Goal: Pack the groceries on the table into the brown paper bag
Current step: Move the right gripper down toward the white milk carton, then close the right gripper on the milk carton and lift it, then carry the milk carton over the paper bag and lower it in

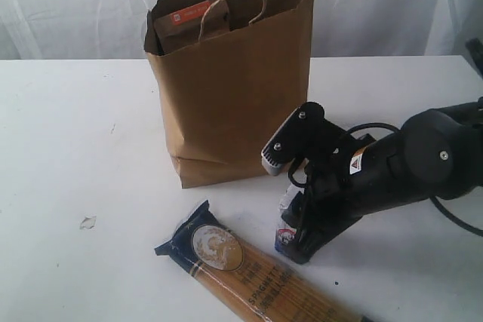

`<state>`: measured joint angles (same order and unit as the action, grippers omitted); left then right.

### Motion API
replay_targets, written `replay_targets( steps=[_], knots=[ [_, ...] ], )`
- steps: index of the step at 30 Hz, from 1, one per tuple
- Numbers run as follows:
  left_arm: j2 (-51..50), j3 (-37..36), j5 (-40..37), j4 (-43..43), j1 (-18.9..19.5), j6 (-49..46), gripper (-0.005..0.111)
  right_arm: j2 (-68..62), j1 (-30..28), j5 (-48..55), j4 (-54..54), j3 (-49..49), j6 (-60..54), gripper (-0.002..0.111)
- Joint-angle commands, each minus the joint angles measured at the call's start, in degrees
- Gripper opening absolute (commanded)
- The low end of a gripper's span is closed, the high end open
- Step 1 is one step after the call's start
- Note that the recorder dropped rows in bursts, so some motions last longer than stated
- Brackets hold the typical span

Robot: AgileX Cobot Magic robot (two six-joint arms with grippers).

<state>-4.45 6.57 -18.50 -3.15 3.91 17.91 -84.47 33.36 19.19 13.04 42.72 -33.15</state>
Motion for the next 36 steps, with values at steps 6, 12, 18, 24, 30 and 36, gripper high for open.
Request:
replay_targets(
  steps=[6,12,18,24,30,36],
  knots=[
    [0.4,-0.3,1.4,-0.4,0.0,0.6,0.0,9.4,0.3,4.6,0.5,5.2,4.1,0.031],
    [0.4,-0.3,1.4,-0.4,0.0,0.6,0.0,18.7,0.3,12.8,11.6,11.9,4.9,0.031],
    [0.4,-0.3,1.4,-0.4,0.0,0.3,0.0,25.0,0.3,14.4,29.8,20.1,-1.2,0.031],
    [0.4,-0.3,2.3,-0.3,0.0,0.1,0.0,24.4,0.3,9.6,50.3,27.3,-20.7,0.031],
    [0.4,-0.3,2.6,0.4,0.0,0.1,0.0,18.1,0.3,-7.6,57.7,31.0,-30.2,0.031],
    [0.4,-0.3,3.7,0.4,0.0,-0.4,0.0,6.7,0.3,-18.3,57.7,34.6,-30.2,0.031]
  ],
)
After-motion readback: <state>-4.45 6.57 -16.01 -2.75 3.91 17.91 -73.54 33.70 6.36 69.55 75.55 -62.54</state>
